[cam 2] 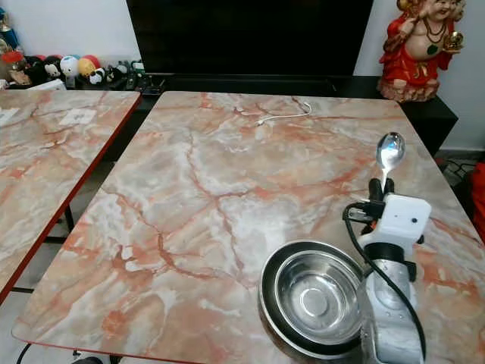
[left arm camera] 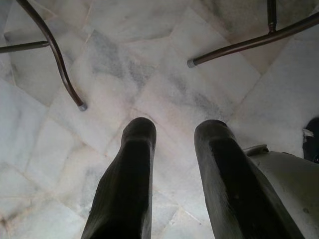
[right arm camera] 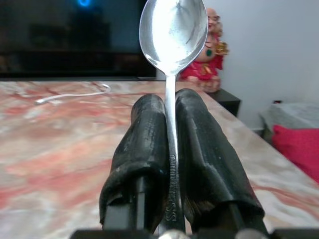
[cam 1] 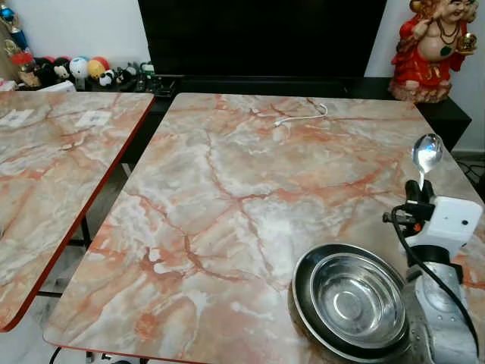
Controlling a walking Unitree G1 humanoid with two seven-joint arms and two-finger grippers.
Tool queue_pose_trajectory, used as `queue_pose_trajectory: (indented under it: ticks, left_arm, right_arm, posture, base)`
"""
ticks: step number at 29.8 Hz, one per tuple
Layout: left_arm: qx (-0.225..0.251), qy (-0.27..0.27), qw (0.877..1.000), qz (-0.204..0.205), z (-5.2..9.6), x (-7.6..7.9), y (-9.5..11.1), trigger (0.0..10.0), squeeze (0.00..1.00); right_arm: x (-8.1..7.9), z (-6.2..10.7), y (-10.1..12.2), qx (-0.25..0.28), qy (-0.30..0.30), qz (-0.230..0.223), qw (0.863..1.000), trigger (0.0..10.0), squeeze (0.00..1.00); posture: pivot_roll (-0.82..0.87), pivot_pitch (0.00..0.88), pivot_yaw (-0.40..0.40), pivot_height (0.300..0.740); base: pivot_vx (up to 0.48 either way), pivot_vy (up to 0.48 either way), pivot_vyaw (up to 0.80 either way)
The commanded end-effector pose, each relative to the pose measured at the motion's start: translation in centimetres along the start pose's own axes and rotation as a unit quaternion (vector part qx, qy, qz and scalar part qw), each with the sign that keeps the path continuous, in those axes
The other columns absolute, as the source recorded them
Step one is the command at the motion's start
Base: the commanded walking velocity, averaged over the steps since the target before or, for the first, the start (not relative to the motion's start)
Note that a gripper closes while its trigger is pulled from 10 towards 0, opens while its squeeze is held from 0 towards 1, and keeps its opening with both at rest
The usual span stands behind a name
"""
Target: Setting the table
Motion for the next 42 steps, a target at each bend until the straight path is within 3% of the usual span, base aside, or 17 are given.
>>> queue_pose_trajectory:
  ticks: [1, 9, 17, 24, 35, 38, 39, 42]
  left_arm:
    - [-0.005, -0.002, 1.000, -0.011, 0.0, 0.2, -0.2, 10.0, 0.00]
    - [-0.007, -0.003, 1.000, -0.002, 0.1, 0.2, -0.5, 10.0, 0.00]
    - [-0.007, -0.005, 1.000, -0.012, 0.0, 0.5, -0.4, 10.0, 0.00]
    - [-0.009, 0.003, 1.000, -0.007, 0.1, -0.1, -0.6, 10.0, 0.00]
    - [-0.010, 0.002, 1.000, -0.006, 0.1, 0.2, -0.7, 10.0, 0.00]
    - [-0.011, 0.001, 1.000, -0.006, 0.1, 0.2, -0.7, 10.0, 0.00]
    - [-0.011, 0.001, 1.000, -0.007, 0.1, 0.3, -0.7, 10.0, 0.00]
    - [-0.012, 0.000, 1.000, -0.008, 0.1, 0.3, -0.7, 10.0, 0.00]
  right_arm:
    - [0.7, 0.1, 1.0, 0.014, -0.007, 0.002, 1.000, 10.0, 0.00]
    - [0.5, 0.1, 1.0, 0.010, -0.003, -0.001, 1.000, 10.0, 0.00]
    - [1.2, 0.1, 1.0, 0.008, -0.007, 0.004, 1.000, 10.0, 0.00]
    - [0.7, 0.2, 0.9, 0.006, -0.001, 0.001, 1.000, 10.0, 0.00]
    - [2.0, 0.2, 1.6, -0.004, -0.010, 0.023, 1.000, 10.0, 0.00]
    - [3.2, 0.5, 1.0, -0.047, -0.031, 0.053, 0.997, 10.0, 0.00]
    - [4.0, 1.0, 0.1, -0.085, -0.041, 0.041, 0.995, 10.0, 0.00]
    - [4.7, 1.7, -1.0, -0.125, -0.047, 0.011, 0.991, 10.0, 0.00]
  posture:
    - [0.02, 0.004, -0.004, 0.740]
    - [0.02, 0.003, -0.008, 0.740]
    - [0.01, 0.003, -0.010, 0.740]
    - [0.01, 0.004, -0.011, 0.740]
    - [0.00, 0.006, -0.011, 0.740]
    - [-0.01, 0.008, -0.010, 0.740]
    - [-0.02, 0.009, -0.010, 0.740]
    - [-0.02, 0.008, -0.008, 0.740]
  base:
    - [0.000, -0.390, 0.00]
    - [0.000, -0.118, 0.00]
    - [0.000, -0.140, 0.00]
    - [0.000, -0.249, 0.00]
    - [0.000, 0.000, 0.00]
    - [0.000, 0.000, 0.00]
    - [0.000, 0.000, 0.00]
    - [0.000, 0.000, 0.00]
Point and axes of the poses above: a point about 5 cm out from each wrist's last joint towards the gripper, its own z axis pointing back from the gripper into the wrist, its own y axis along the axis of the wrist's last joint, x = y × z, the point moved 5 cm from there along -z, pointing out of the wrist towards the gripper, and after that the axes turned 3 degrees about -z, right-handed, at the moved point
